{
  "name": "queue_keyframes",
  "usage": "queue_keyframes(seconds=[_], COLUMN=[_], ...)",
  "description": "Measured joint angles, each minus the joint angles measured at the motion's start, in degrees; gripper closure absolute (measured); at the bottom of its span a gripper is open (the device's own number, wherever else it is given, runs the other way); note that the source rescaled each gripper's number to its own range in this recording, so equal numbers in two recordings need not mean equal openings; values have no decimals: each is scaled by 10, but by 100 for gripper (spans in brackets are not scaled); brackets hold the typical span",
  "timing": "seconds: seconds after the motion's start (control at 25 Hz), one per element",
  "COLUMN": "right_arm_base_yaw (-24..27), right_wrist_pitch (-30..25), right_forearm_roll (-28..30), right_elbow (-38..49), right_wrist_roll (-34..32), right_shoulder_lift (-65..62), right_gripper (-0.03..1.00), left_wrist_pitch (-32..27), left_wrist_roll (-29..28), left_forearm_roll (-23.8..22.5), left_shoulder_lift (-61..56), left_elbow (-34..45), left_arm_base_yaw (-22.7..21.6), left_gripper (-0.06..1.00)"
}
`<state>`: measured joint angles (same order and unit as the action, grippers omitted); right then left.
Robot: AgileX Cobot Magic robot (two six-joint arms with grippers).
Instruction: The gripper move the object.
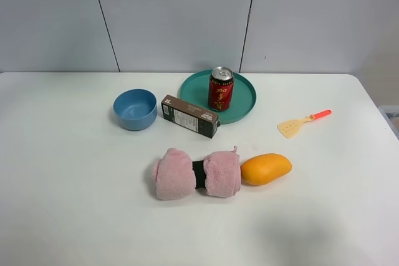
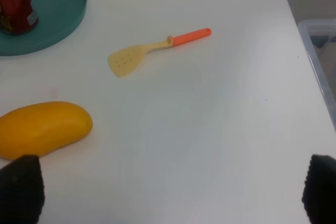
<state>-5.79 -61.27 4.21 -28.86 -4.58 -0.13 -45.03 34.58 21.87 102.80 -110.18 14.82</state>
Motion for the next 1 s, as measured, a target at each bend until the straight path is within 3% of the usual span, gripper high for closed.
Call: queue_keyframes(seconds=[0.24,0.52,0.72,1.0], right_arm_base_yaw=[0,0,0,0], right_wrist_pitch=[0,0,0,0], right_forearm_roll=[0,0,0,0], right_elbow=[0,0,0,0], right_wrist_roll=[0,0,0,0], right_shoulder_lift=[0,0,0,0], right_gripper=[-3,-3,-3,-3], left_wrist_pitch=[-77,-177,-180,-157], left_wrist_roll=[-24,-35,-37,-37], left_forearm_roll=[-5,-14,-15,-13], left_shoulder_lift=[-77,-172,-270,-436], left_elbow=[0,2,72,271], left_arm_base_yaw=[-148,-274,-320,-325], left_gripper=[42,42,42,42])
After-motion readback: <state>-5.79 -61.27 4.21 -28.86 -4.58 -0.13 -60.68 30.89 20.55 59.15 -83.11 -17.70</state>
